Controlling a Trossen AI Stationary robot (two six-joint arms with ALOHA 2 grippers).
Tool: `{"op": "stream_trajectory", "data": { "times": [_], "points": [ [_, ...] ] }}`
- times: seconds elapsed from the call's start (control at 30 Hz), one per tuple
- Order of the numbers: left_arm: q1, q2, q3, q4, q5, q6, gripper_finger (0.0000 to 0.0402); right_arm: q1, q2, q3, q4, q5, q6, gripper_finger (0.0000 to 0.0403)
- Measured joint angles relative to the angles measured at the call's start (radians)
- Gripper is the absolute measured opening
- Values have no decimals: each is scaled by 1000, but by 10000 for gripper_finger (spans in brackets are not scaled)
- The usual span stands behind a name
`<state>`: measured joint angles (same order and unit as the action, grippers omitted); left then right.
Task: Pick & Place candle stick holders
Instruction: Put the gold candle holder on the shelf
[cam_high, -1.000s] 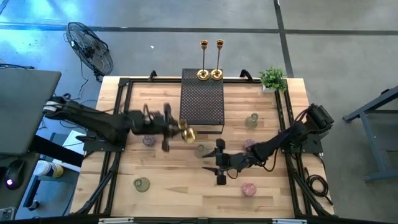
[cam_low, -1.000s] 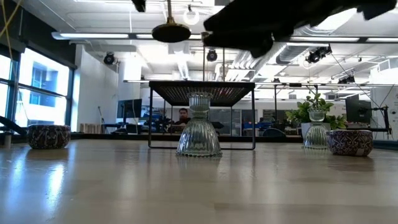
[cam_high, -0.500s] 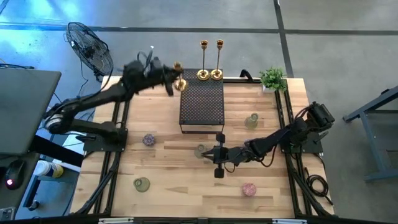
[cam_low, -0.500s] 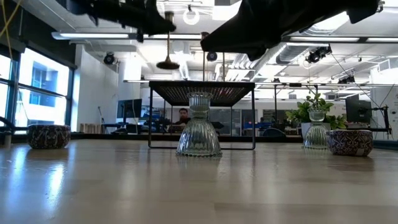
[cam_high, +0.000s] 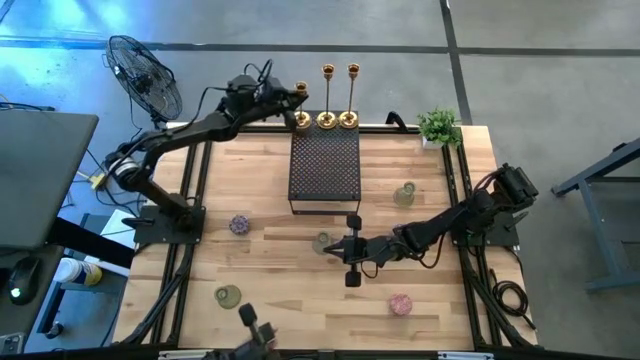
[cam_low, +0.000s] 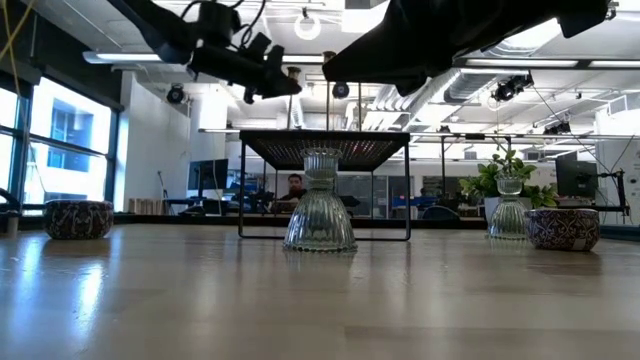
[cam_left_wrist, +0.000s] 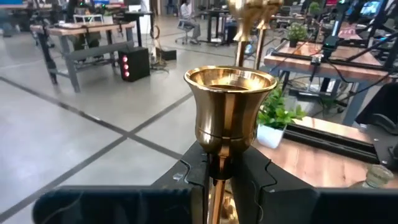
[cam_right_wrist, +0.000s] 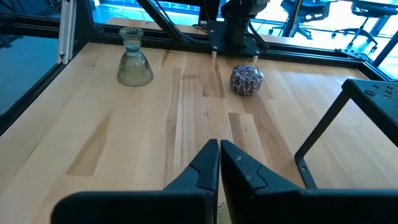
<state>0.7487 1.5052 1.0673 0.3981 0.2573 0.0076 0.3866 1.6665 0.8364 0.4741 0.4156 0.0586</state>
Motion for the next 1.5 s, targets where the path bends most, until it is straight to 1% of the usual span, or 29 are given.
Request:
{"op": "stream_trajectory", "data": {
  "times": [0.17,0.3,0.67,0.97,1.03,1.5],
  "points": [
    [-1,55,2,74,-8,30,33,0,0,0,0,1,-15,3],
    [5,80,2,83,-55,41,33,0,0,0,0,0,-15,1],
    [11,82,2,91,-18,41,37,0,0,0,1,-3,-21,2],
    [20,108,1,105,-29,33,35,0,0,0,1,-3,-26,1],
    [17,122,1,117,-48,34,35,0,0,0,1,-3,-30,1],
    [17,136,0,131,-31,11,36,0,0,0,1,-3,-34,2]
  ]
}}
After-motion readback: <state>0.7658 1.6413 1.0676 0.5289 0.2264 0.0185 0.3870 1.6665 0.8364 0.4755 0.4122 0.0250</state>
